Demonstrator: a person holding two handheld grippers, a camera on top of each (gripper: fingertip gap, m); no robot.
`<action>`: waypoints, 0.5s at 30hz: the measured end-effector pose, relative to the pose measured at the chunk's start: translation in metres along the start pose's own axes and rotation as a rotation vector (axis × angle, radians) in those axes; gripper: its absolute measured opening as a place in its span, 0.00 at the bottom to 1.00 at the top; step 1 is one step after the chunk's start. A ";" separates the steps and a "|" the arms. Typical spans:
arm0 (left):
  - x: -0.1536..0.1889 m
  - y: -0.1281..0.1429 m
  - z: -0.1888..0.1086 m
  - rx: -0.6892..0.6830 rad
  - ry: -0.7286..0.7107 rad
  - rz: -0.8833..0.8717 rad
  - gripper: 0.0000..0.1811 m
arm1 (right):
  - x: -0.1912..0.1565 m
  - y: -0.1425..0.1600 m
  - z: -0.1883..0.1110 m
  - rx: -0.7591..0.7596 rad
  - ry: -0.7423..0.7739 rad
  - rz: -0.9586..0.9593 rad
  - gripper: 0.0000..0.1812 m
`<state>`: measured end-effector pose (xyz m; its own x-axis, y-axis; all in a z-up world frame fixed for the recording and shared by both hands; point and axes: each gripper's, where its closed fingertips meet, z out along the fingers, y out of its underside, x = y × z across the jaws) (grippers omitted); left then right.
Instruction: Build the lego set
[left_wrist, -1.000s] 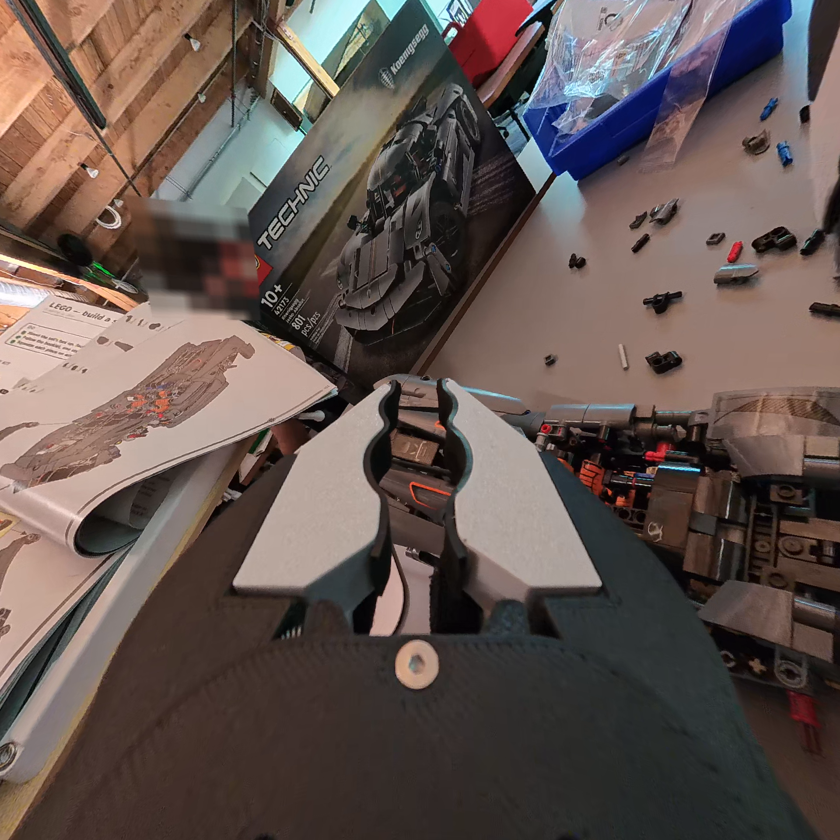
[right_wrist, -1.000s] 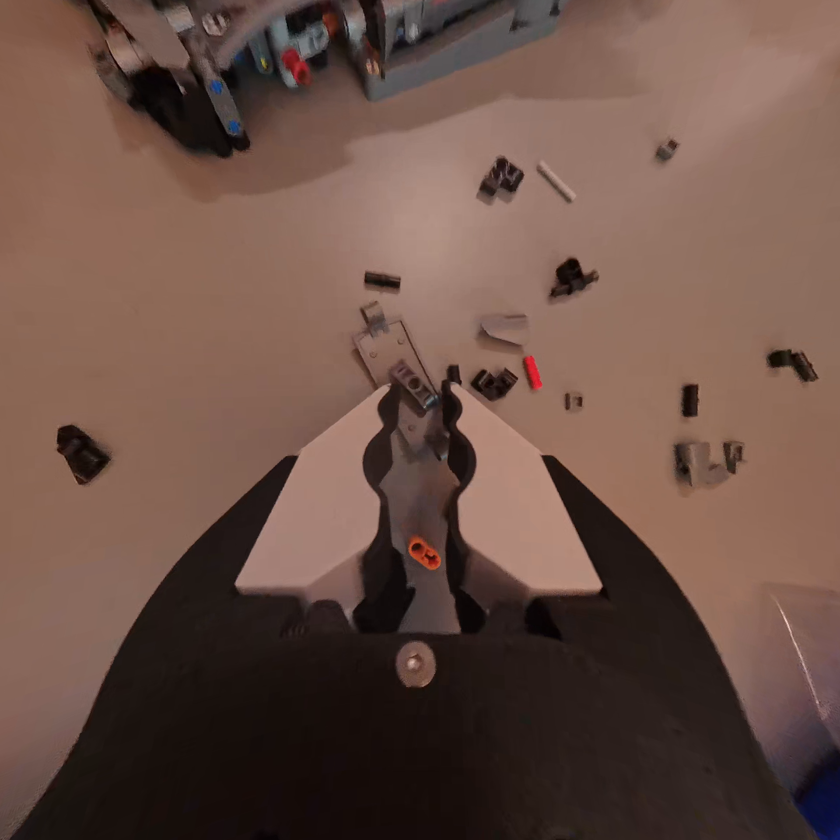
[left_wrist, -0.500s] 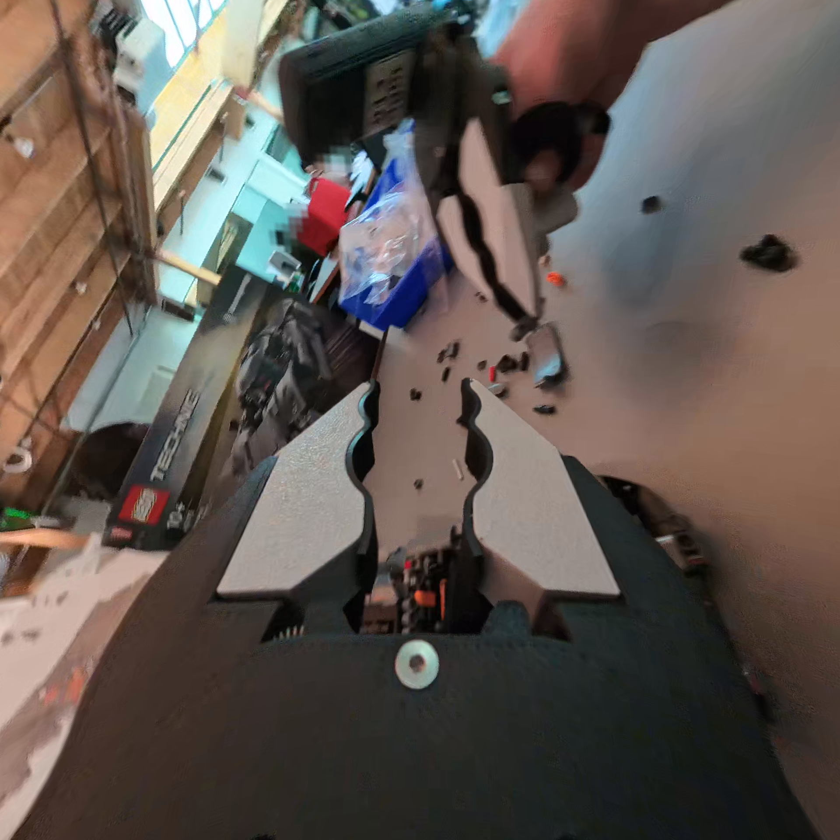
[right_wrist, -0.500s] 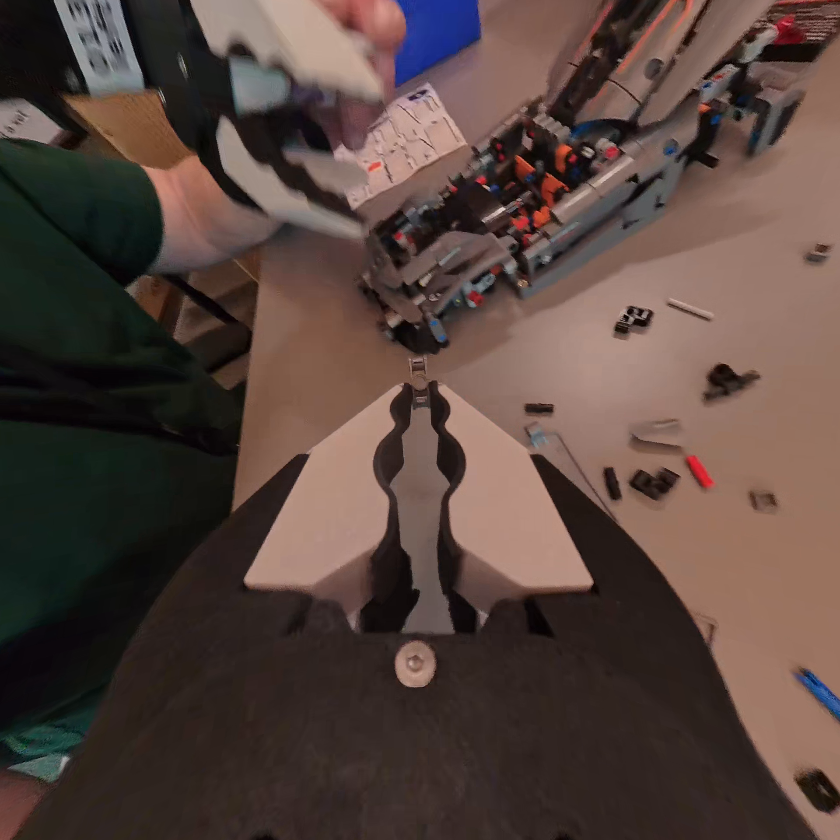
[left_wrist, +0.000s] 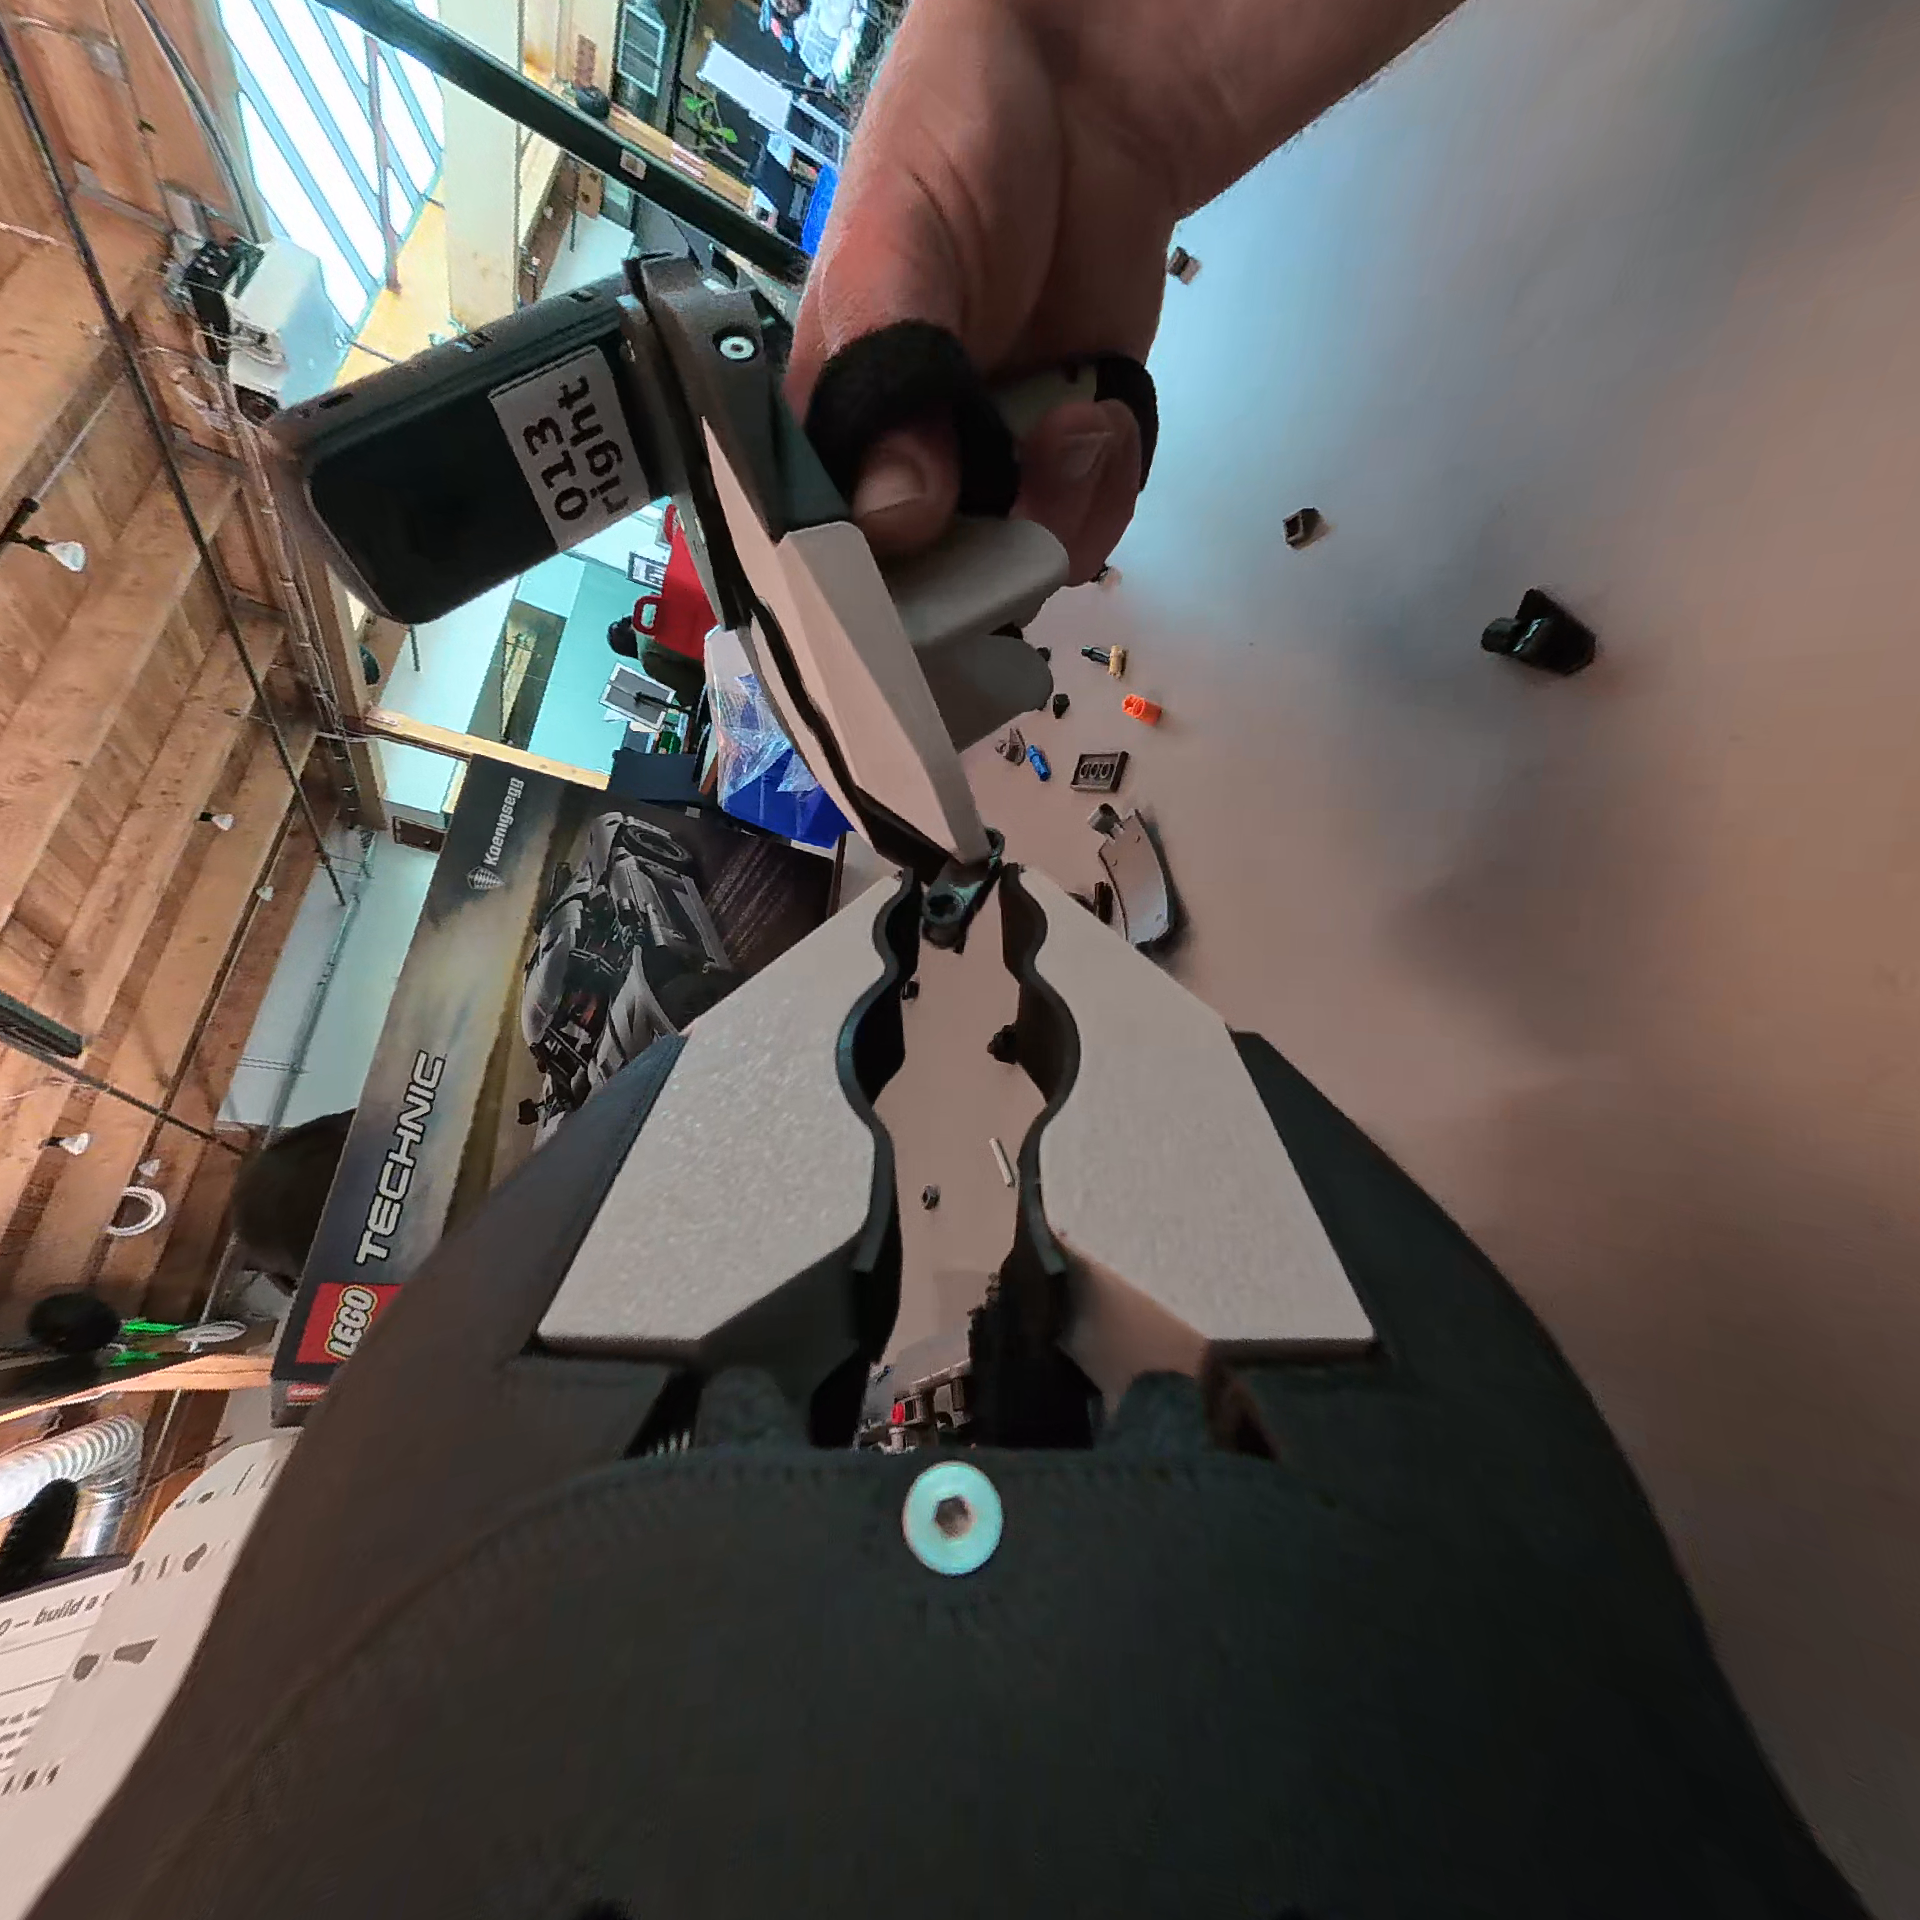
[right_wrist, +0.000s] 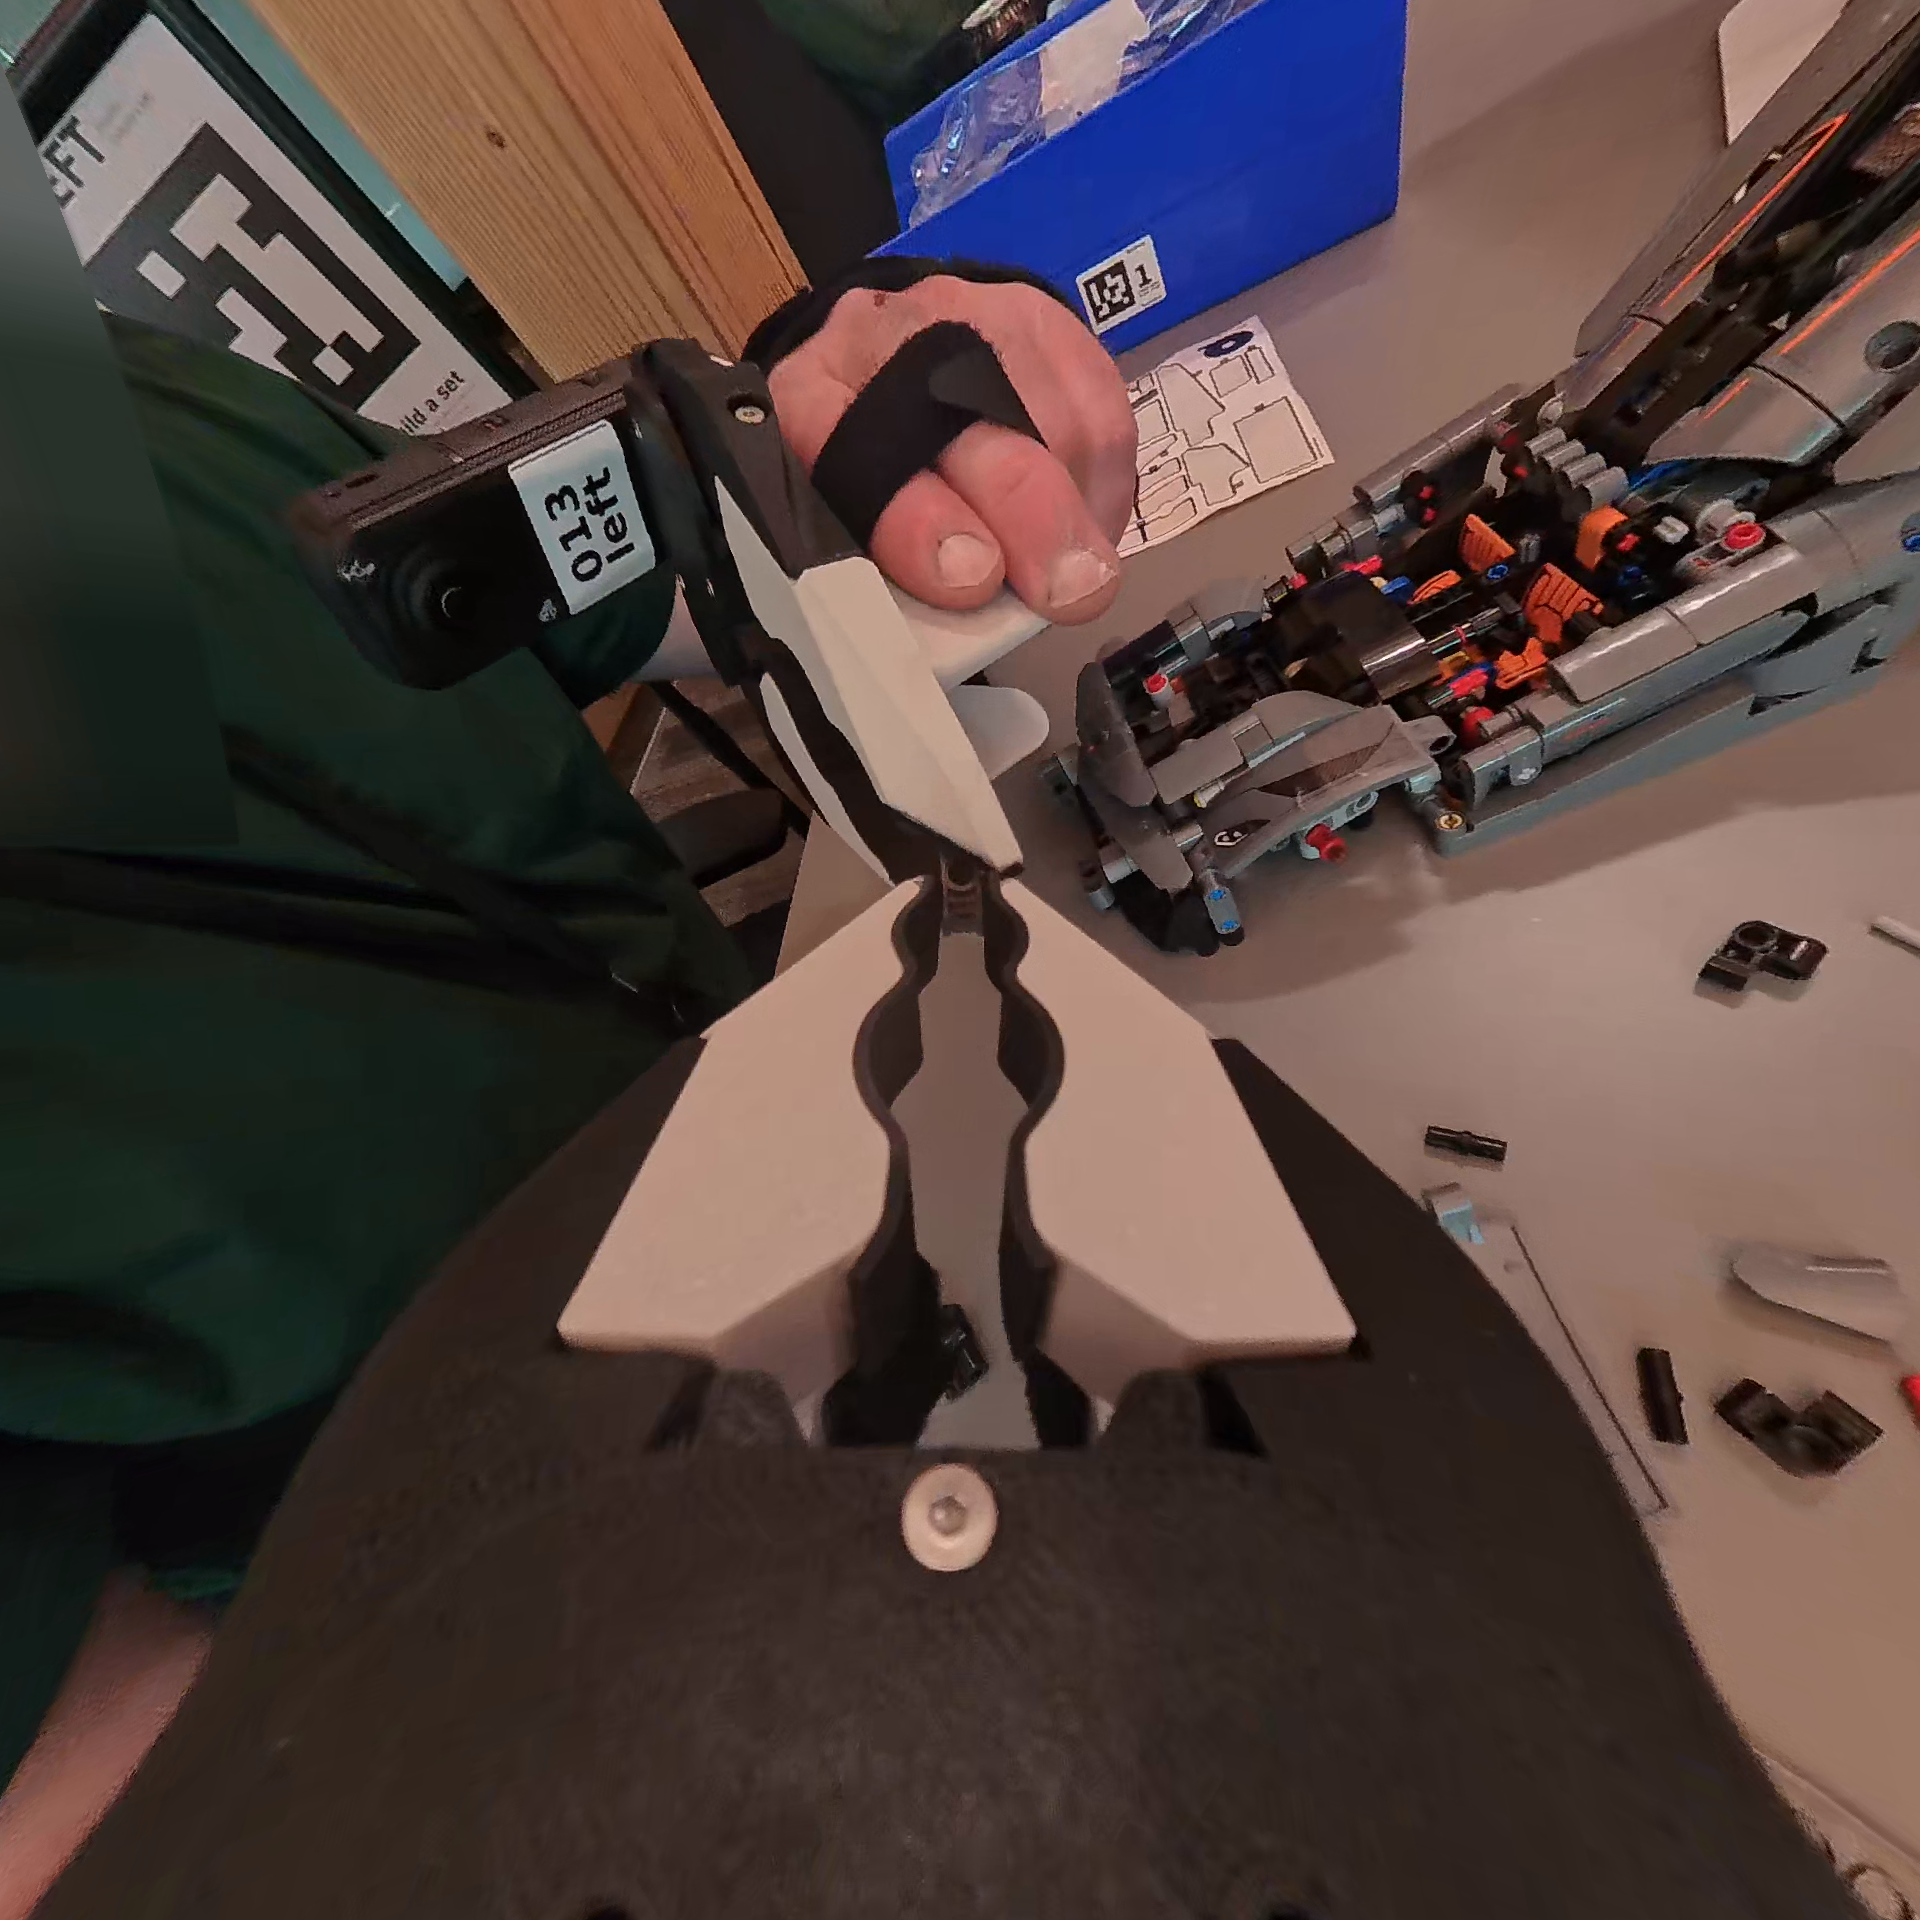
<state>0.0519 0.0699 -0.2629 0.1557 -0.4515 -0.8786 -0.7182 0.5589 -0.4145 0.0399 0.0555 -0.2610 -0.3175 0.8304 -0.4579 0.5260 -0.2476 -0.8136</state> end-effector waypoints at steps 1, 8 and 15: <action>-0.001 -0.001 -0.001 0.005 -0.002 -0.006 0.06 | -0.001 -0.001 0.000 0.007 -0.009 0.003 0.03; -0.015 0.006 -0.004 -0.025 -0.054 -0.057 0.04 | 0.001 -0.016 0.000 0.077 -0.021 0.055 0.03; -0.030 0.017 -0.007 -0.044 -0.095 -0.166 0.03 | 0.011 -0.035 -0.001 0.215 0.065 0.089 0.04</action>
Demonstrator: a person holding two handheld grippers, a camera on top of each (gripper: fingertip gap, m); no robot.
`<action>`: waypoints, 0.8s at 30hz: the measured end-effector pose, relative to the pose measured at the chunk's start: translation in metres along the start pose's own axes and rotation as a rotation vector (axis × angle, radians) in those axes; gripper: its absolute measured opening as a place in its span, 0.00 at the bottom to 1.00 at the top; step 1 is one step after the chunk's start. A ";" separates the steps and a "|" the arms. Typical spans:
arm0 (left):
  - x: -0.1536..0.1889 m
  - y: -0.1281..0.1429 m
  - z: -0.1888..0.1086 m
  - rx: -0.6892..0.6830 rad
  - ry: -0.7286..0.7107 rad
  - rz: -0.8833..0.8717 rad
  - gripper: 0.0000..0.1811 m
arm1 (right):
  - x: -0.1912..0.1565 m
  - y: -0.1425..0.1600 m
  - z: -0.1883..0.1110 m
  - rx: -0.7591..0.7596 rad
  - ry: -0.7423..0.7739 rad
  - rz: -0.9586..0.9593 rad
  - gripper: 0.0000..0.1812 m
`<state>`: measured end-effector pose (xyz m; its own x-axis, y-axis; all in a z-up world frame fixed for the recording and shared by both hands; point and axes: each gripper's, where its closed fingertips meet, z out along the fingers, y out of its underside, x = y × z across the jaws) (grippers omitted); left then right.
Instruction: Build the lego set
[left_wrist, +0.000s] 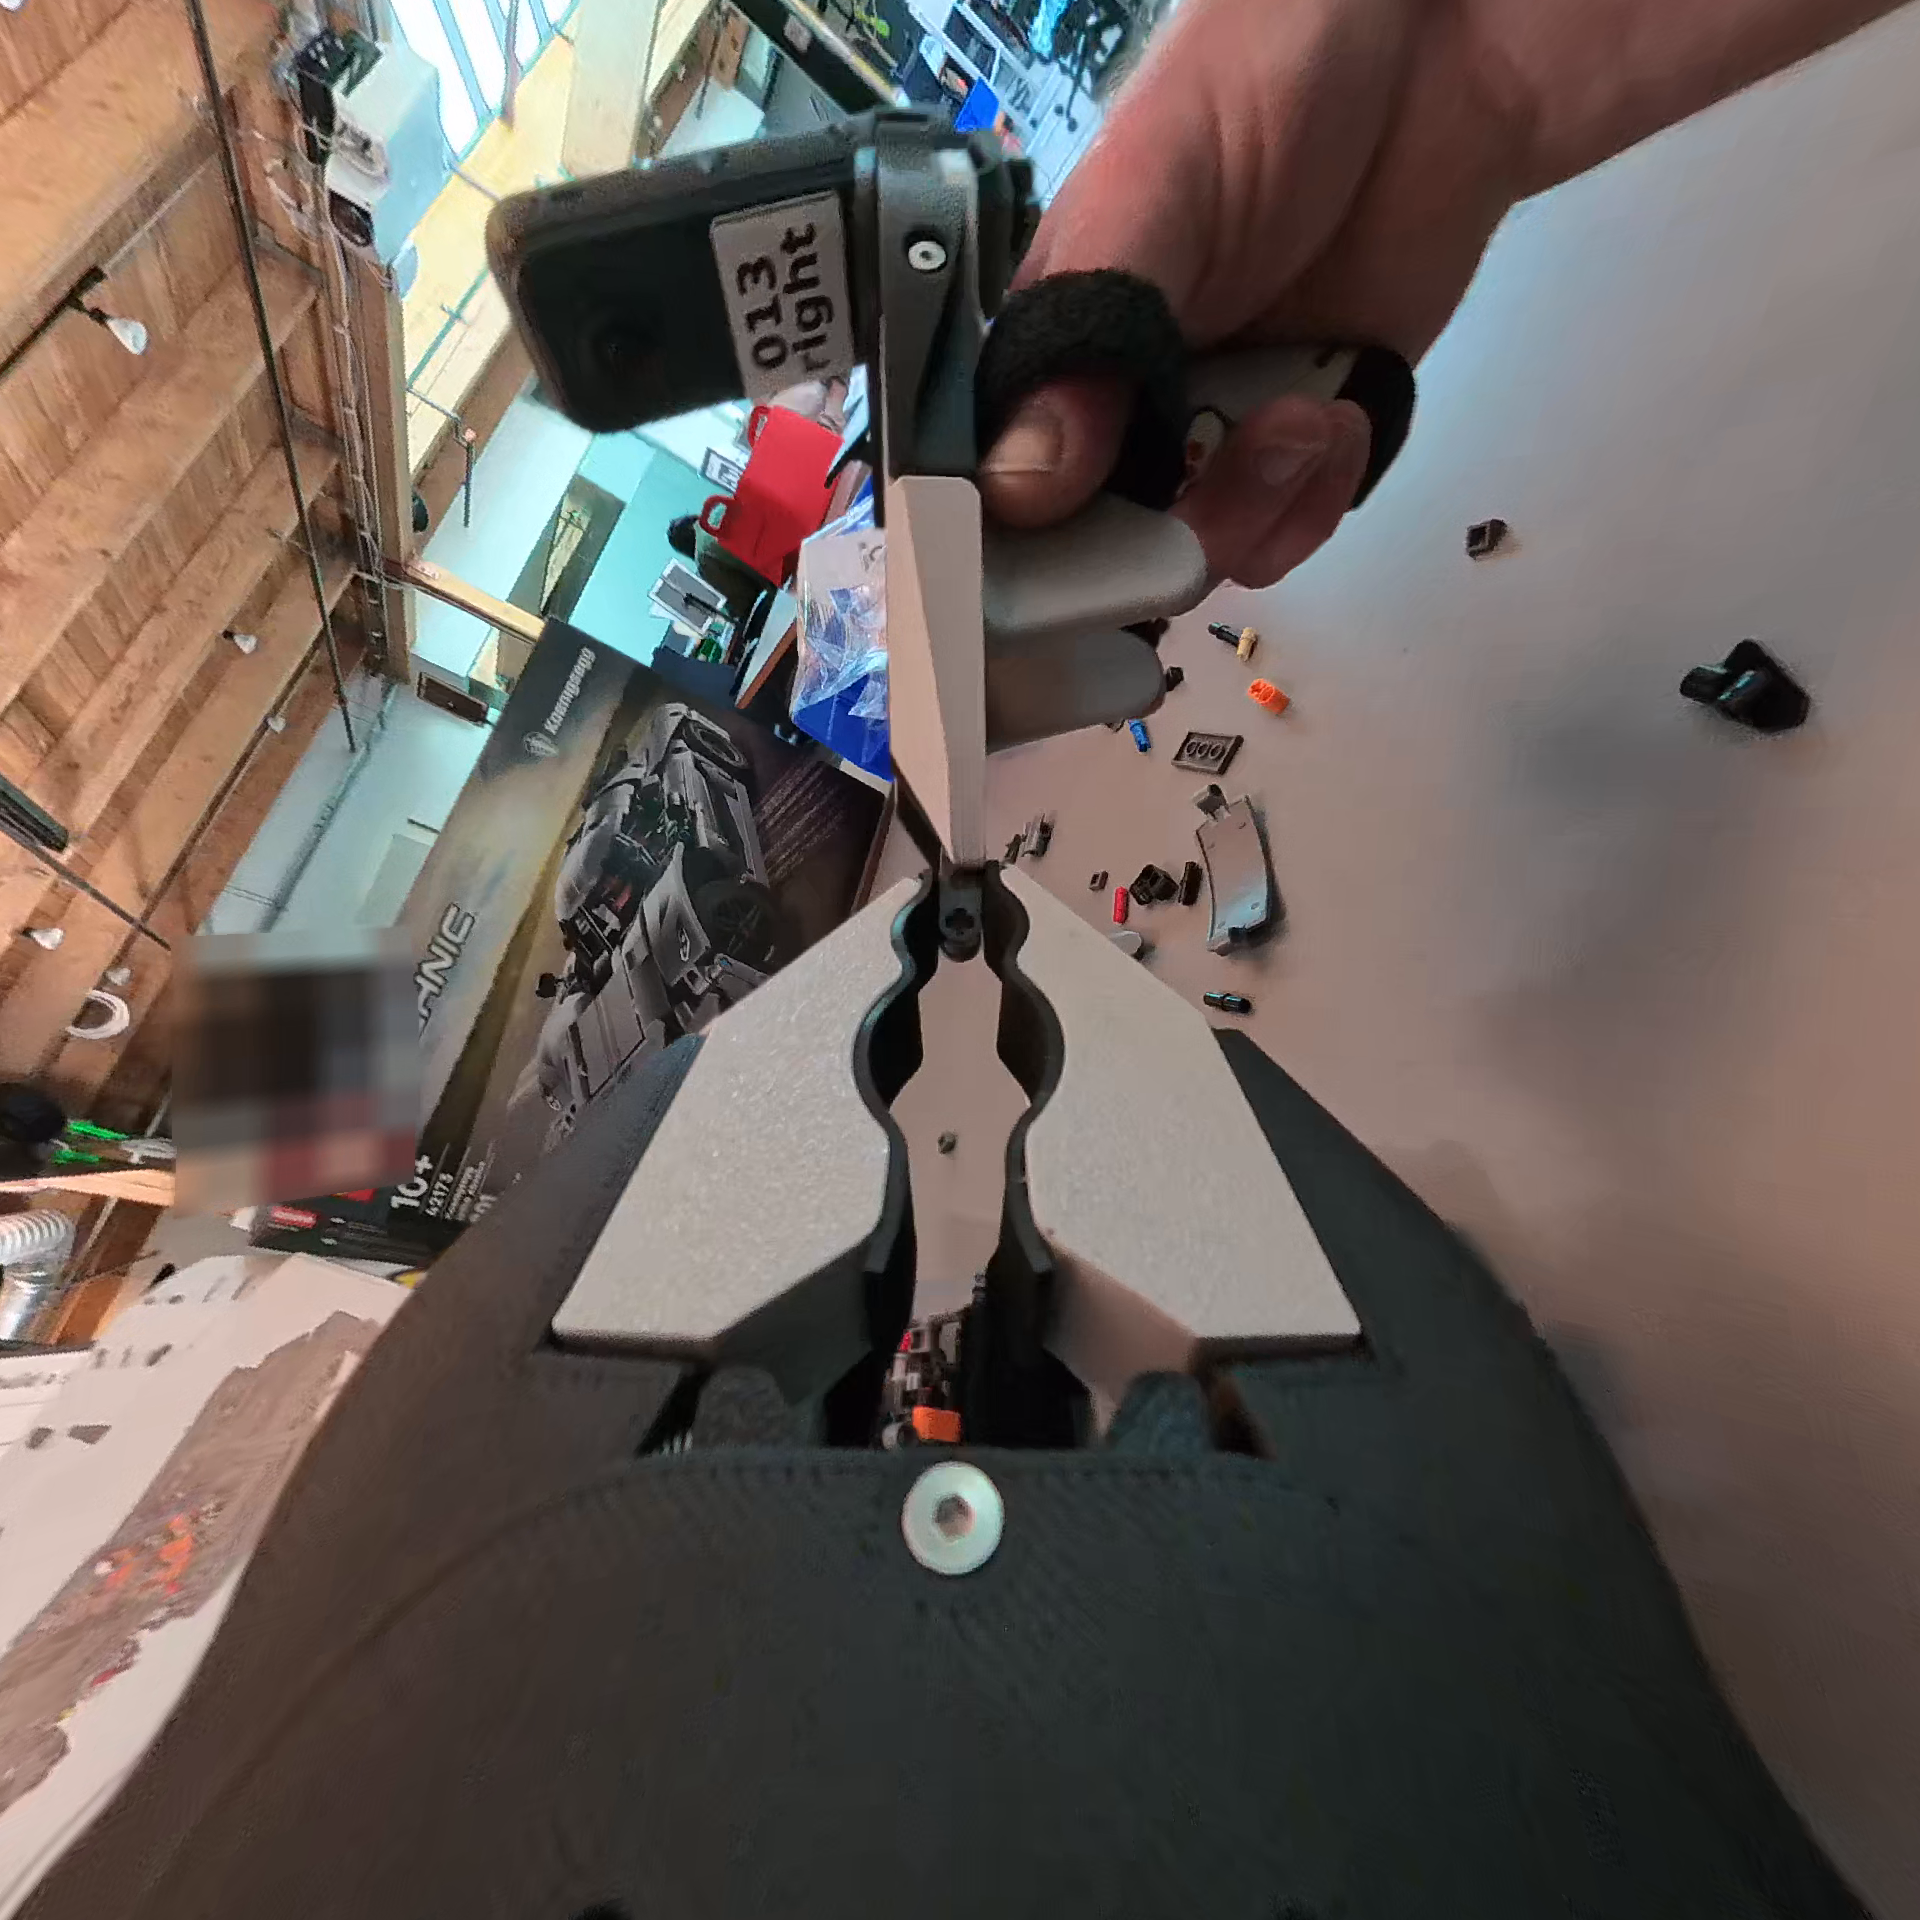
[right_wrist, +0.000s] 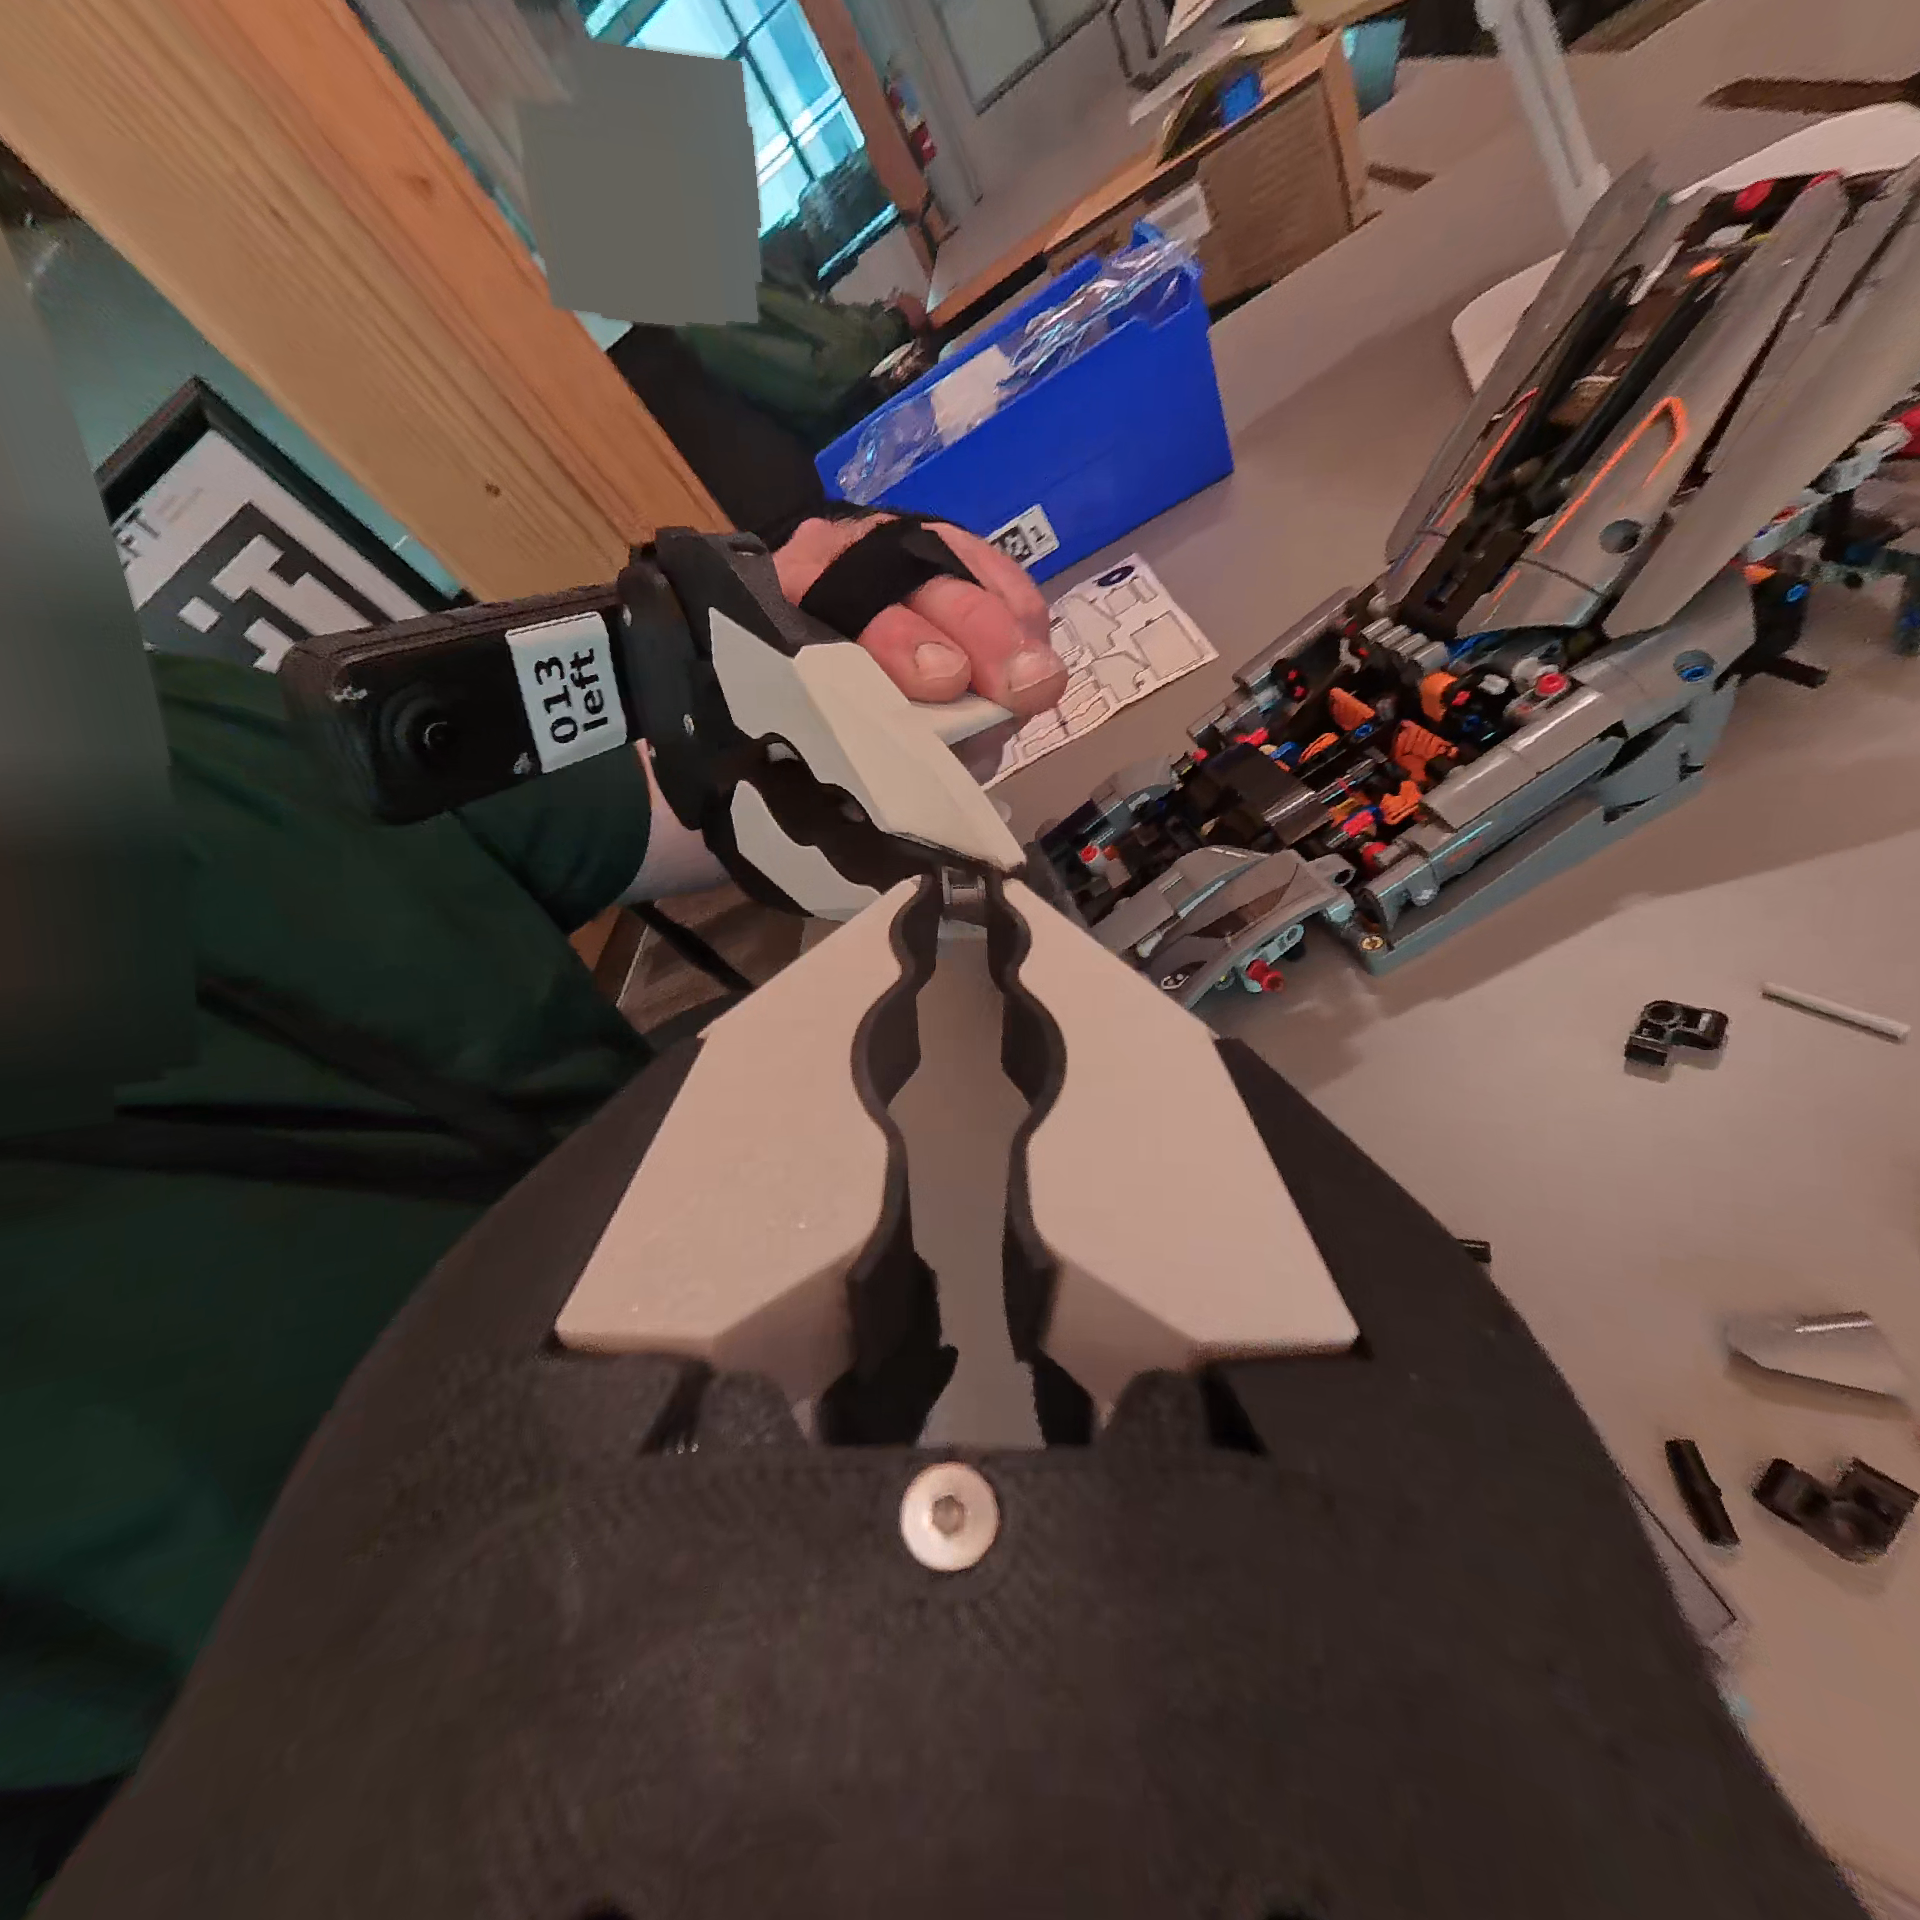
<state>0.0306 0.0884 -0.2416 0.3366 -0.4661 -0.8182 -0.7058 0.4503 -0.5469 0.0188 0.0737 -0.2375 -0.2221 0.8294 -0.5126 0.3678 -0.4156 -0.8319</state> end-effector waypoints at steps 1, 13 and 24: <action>-0.001 0.002 0.000 -0.003 0.005 -0.025 0.03 | 0.002 -0.002 0.000 0.019 0.022 0.000 0.05; 0.006 -0.012 -0.004 0.107 0.174 -0.266 0.03 | 0.000 0.003 -0.011 -0.059 0.312 -0.353 0.11; 0.051 -0.026 -0.006 0.090 0.400 -0.212 0.03 | -0.019 0.044 -0.013 -0.166 0.297 -0.384 0.02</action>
